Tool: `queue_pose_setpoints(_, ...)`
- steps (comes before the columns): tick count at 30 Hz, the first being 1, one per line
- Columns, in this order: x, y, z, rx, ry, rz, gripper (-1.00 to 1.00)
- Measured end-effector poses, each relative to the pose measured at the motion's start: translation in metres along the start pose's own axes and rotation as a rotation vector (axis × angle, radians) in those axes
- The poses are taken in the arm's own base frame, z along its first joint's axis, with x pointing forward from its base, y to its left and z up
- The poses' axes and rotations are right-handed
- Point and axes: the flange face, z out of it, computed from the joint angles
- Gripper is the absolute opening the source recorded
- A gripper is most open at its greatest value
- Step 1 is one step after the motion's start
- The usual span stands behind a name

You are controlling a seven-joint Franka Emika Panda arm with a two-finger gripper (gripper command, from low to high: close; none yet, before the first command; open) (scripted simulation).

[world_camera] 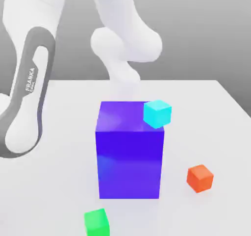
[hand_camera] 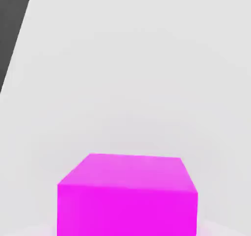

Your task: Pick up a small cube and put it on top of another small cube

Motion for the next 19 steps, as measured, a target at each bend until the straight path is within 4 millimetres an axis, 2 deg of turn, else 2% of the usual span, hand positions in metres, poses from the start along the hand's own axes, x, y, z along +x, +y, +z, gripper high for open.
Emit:
queue_pose_setpoints(5,-0.107,0.022,-0.022,-0.007,-0.025,-0.212,-1.0)
queue_pose_setpoints(11,-0.226,0.078,-0.047,-0.003,-0.003,-0.495,-1.0)
queue_pose_setpoints(13,-0.24,0.086,-0.034,-0.001,0.005,-0.534,-1.0)
queue_pose_setpoints(16,-0.244,0.089,0.004,-0.001,0.007,-0.545,-1.0)
queue_pose_setpoints(17,-0.244,0.09,0.011,-0.001,0.007,-0.547,1.0)
queue_pose_setpoints(19,-0.244,0.09,0.011,-0.001,0.007,-0.547,1.0)
